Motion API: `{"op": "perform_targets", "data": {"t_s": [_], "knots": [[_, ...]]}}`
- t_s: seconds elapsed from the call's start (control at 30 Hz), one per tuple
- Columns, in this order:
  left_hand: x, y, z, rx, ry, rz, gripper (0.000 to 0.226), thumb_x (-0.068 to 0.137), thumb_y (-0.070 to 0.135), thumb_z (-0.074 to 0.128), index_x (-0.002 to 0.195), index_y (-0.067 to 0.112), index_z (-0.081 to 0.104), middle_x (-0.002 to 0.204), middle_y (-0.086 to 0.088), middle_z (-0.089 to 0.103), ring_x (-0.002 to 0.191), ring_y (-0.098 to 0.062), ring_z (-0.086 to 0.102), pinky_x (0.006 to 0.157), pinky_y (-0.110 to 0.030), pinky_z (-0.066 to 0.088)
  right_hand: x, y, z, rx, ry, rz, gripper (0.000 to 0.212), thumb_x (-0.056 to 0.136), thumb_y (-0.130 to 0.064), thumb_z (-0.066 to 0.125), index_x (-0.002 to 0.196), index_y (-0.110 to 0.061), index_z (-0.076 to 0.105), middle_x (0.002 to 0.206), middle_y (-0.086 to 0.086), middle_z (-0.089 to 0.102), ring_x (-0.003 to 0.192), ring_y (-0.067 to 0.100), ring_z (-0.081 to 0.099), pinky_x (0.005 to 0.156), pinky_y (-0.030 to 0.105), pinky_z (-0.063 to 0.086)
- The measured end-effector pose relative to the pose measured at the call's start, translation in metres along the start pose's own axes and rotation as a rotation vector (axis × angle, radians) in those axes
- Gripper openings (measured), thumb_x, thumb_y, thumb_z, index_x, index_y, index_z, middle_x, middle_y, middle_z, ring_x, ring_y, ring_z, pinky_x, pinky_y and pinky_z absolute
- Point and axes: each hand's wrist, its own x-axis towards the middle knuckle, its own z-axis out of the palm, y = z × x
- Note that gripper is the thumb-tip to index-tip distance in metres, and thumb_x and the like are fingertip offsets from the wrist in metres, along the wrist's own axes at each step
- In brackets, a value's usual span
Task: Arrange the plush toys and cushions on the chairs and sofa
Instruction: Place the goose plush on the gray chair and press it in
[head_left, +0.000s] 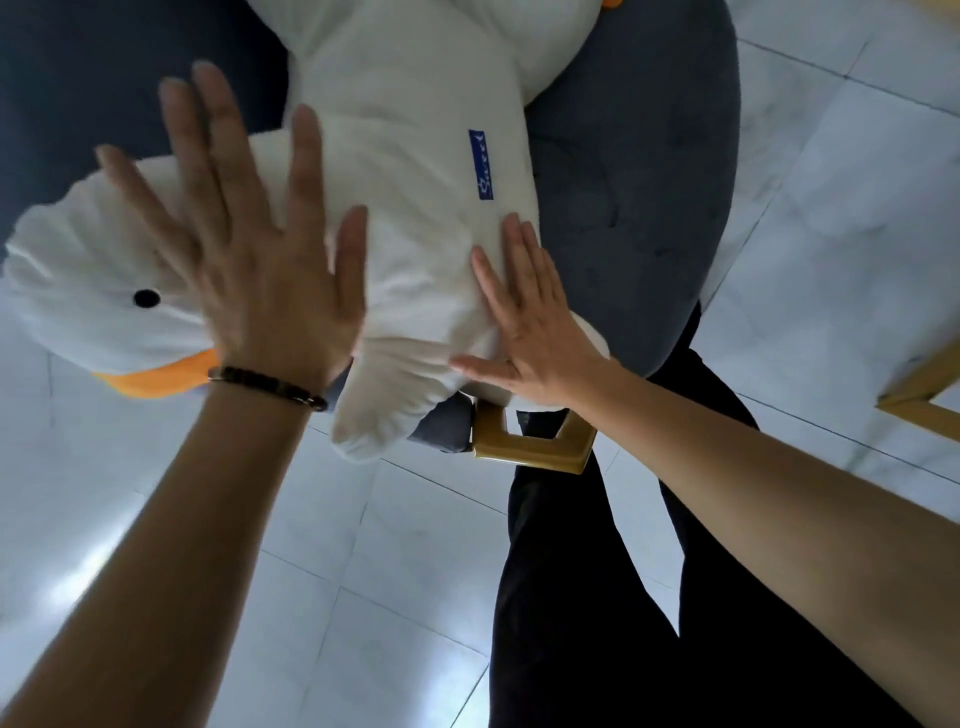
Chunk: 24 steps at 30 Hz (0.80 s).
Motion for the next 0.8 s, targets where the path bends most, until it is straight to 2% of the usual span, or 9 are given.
{"op": "perform_targets", "data": {"t_s": [0.07,0.2,0.33,0.43,0.5,0.57,0.63,0.73,0.8], "knots": [[-0.024,0.027,0.003,-0.099,0.044,0.062,0.06,0.103,0.041,0.046,0.155,0.014,0.035,0.157,-0.035,0.026,0.148,-0.051,0.023,0.118,-0.069,0.011,-0.03,0.014,0.005,-0.002,-0.125,0.041,0.113,0.086,-0.085,0.037,0.16,-0.013,-0.009,0.167,0.028,-0.011,0.157,0.042,-0.007,0.126,0.058,0.012],[-0.105,0.05,0.036,-0.143,-0.228,0.142,0.061,0.104,0.044,0.044,0.157,0.016,0.031,0.164,-0.025,0.02,0.153,-0.042,0.016,0.117,-0.066,0.02,-0.066,0.044,0.006,0.015,-0.487,0.237,0.097,0.092,-0.077,0.032,0.156,-0.032,-0.025,0.167,0.013,-0.027,0.157,0.034,-0.015,0.127,0.056,0.009],[-0.127,0.048,0.042,-0.235,-0.336,0.117,0.059,0.104,0.039,0.049,0.155,0.015,0.036,0.165,-0.024,0.02,0.153,-0.042,0.016,0.106,-0.061,0.039,-0.062,0.043,-0.01,-0.028,-0.571,0.23,0.095,0.095,-0.075,0.035,0.155,-0.037,-0.027,0.169,0.01,-0.023,0.158,0.033,-0.009,0.126,0.051,0.014],[-0.115,0.055,0.015,-0.418,-0.374,0.004,0.058,0.102,0.041,0.043,0.154,0.015,0.038,0.166,-0.021,0.019,0.154,-0.04,0.016,0.114,-0.061,0.032,-0.071,0.031,-0.042,0.009,-0.509,0.31,0.088,0.099,-0.067,0.036,0.162,-0.024,-0.009,0.172,0.012,-0.005,0.158,0.032,0.007,0.126,0.049,0.022],[-0.111,0.058,-0.02,-0.594,-0.446,-0.176,0.066,0.1,0.051,0.031,0.158,0.019,0.03,0.167,-0.016,0.019,0.155,-0.035,0.016,0.121,-0.058,0.023,-0.082,0.017,-0.079,0.056,-0.418,0.373,0.085,0.102,-0.062,0.038,0.163,-0.016,-0.001,0.171,0.014,0.005,0.157,0.032,0.014,0.125,0.048,0.024],[-0.113,0.062,-0.061,-0.792,-0.47,-0.333,0.075,0.095,0.059,0.025,0.16,0.02,0.021,0.167,-0.011,0.022,0.155,-0.029,0.018,0.123,-0.054,0.021,-0.099,0.0,-0.118,0.09,-0.331,0.428,0.081,0.102,-0.06,0.035,0.163,-0.017,0.003,0.171,0.012,0.011,0.157,0.03,0.017,0.125,0.045,0.025],[-0.119,0.061,-0.111,-0.936,-0.407,-0.455,0.077,0.094,0.06,0.031,0.16,0.02,0.019,0.166,-0.005,0.025,0.154,-0.024,0.023,0.123,-0.048,0.025,-0.119,-0.024,-0.164,0.11,-0.233,0.473,0.078,0.102,-0.061,0.031,0.163,-0.02,0.006,0.171,0.008,0.013,0.157,0.027,0.018,0.124,0.041,0.026],[-0.133,0.059,-0.176,-1.049,-0.251,-0.576,0.071,0.095,0.051,0.04,0.159,0.025,0.023,0.161,0.005,0.035,0.146,-0.016,0.035,0.114,-0.033,0.034,-0.148,-0.058,-0.227,0.19,-0.031,0.497,0.075,0.101,-0.06,0.035,0.163,-0.024,0.011,0.17,0.002,0.02,0.156,0.022,0.023,0.122,0.039,0.028],[-0.142,0.056,-0.213,-1.138,-0.156,-0.624,0.057,0.099,0.044,0.049,0.152,0.041,0.029,0.145,0.027,0.043,0.13,-0.001,0.044,0.099,-0.016,0.036,-0.169,-0.08,-0.263,0.249,0.096,0.509,0.075,0.1,-0.057,0.04,0.162,-0.026,0.011,0.17,0.0,0.019,0.155,0.021,0.024,0.122,0.039,0.028]]}}
